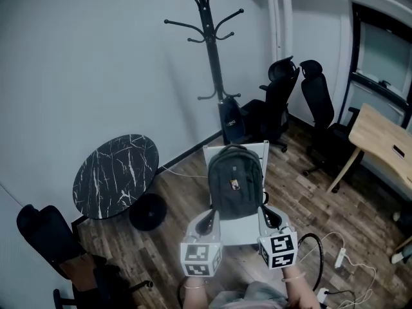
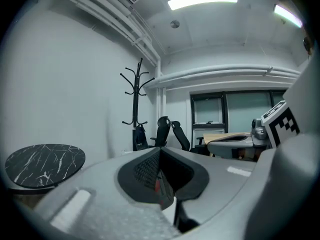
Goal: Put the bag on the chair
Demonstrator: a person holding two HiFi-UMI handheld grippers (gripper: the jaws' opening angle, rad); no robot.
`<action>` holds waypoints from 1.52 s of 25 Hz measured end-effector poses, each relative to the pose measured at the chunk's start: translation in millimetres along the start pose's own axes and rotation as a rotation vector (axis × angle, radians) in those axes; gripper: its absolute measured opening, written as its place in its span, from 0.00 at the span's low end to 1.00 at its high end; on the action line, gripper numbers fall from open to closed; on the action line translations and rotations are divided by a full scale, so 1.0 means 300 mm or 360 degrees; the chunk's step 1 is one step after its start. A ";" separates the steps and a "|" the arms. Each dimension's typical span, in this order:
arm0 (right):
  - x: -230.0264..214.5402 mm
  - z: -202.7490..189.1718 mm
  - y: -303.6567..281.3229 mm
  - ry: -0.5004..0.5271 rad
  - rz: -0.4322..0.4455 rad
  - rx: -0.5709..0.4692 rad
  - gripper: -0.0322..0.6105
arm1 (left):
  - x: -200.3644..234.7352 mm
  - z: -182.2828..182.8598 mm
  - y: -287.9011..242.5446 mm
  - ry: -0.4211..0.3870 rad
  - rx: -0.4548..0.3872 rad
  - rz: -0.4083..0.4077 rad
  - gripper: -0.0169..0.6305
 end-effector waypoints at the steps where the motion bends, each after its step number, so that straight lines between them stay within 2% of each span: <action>1: -0.003 0.006 0.001 0.0003 0.0009 -0.0003 0.05 | -0.007 0.002 -0.003 0.0003 -0.0005 -0.0003 0.04; 10: -0.054 0.040 0.064 0.0038 0.0107 0.0011 0.05 | -0.116 0.043 0.005 0.0023 -0.0010 -0.0001 0.04; 16: -0.084 0.077 0.150 -0.0002 0.0155 -0.0061 0.05 | -0.192 0.059 0.056 0.0029 -0.0013 0.0009 0.04; 25: -0.129 0.092 0.287 -0.0054 0.0140 -0.0127 0.05 | -0.319 0.057 0.154 -0.0011 -0.0007 0.0038 0.04; 38: -0.161 0.073 0.480 -0.0014 0.0173 -0.0150 0.05 | -0.498 0.059 0.264 -0.0101 -0.0029 0.0068 0.04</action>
Point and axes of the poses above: the fingertips, and each gripper's own axes: y backward along the fingers, x to its left, z out of its top, the point moved 6 cm from there along y, backward along the fingers, and after that the axes turned 10 degrees about y, right-handed, at the moved point
